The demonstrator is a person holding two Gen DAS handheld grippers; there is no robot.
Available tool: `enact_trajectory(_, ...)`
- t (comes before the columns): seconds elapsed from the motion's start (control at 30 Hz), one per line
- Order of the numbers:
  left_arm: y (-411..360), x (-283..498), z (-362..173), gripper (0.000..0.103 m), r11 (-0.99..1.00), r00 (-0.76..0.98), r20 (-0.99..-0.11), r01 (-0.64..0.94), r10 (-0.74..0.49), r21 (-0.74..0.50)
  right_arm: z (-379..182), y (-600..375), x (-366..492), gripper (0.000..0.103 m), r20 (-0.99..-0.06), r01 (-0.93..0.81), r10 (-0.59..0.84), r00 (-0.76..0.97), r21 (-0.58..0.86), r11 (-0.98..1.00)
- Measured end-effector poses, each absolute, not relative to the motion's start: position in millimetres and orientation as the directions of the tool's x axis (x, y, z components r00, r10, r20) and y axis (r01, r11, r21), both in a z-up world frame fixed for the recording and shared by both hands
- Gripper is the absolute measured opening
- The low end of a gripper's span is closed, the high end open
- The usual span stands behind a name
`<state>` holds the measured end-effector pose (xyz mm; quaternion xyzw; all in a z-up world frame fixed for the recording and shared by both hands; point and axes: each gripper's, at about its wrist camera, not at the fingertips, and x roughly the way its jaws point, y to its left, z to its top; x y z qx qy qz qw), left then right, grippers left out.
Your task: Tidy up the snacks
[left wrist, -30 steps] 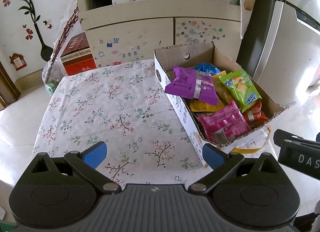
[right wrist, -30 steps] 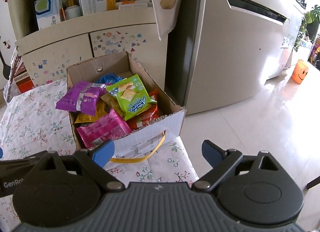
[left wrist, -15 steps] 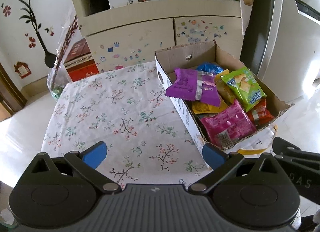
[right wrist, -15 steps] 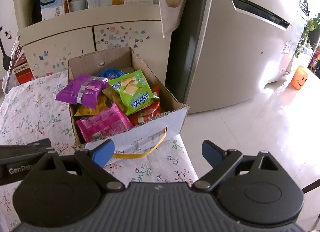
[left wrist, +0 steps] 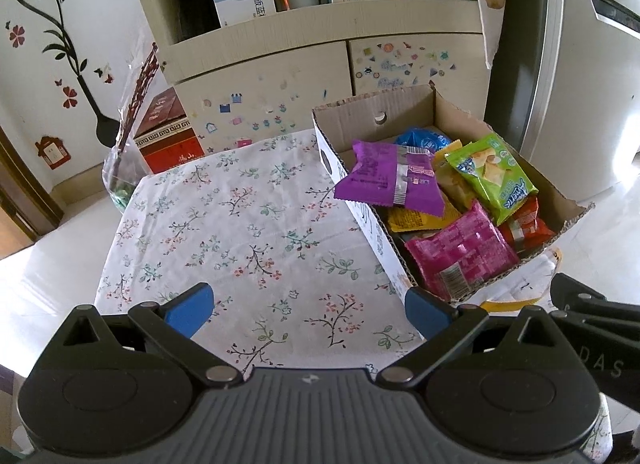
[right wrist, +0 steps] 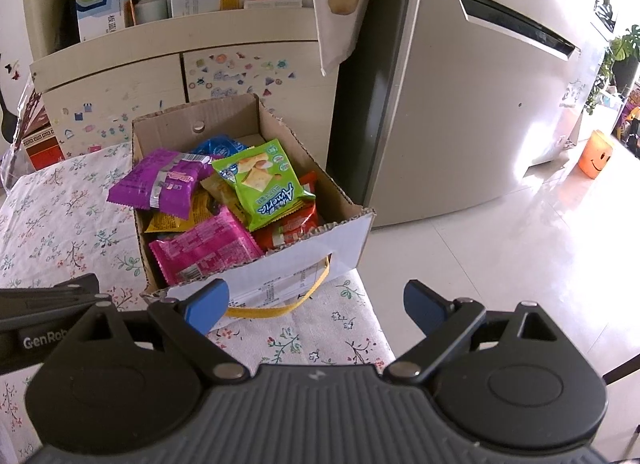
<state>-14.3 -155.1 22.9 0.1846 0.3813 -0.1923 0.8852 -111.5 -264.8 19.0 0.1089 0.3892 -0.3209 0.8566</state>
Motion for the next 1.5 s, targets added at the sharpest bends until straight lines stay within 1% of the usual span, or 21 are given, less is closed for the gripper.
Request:
enact_trajectory(0.7, -147.6, -11.7, 20.8, 0.103, 0.859, 0.634, -0.755, 0.47, -0.169, 0.202, 17.3, -255.5, -106.3, 0.094, -0.737, 0.617, -0.464, 0.491, -0.082, 0.783)
enact_trajectory(0.97, -129.8, -8.5, 15.8, 0.103, 0.865, 0.614, -0.775, 0.461, -0.149, 0.199, 9.6, -244.9, -100.3, 0.094, -0.748, 0.58, -0.442, 0.494, -0.095, 0.809)
enact_trajectory(1.07, -115.5, -4.9, 15.8, 0.103, 0.878, 0.596, -0.788, 0.448, -0.154, 0.167, 4.2, -236.3, -96.2, 0.094, -0.757, 0.552, -0.423, 0.497, -0.1, 0.828)
enact_trajectory(1.17, -102.5, -2.2, 18.2, 0.103, 0.887, 0.606, -0.782, 0.429, -0.142, 0.172, -0.4, -225.7, -91.9, 0.094, -0.764, 0.503, -0.386, 0.518, -0.093, 0.859)
enact_trajectory(1.5, -52.9, 14.3, 17.2, 0.103, 0.922, 0.615, -0.782, 0.352, -0.1, 0.16, -23.7, -180.9, -79.3, 0.094, -0.795, 0.262, -0.198, 0.573, -0.052, 0.964)
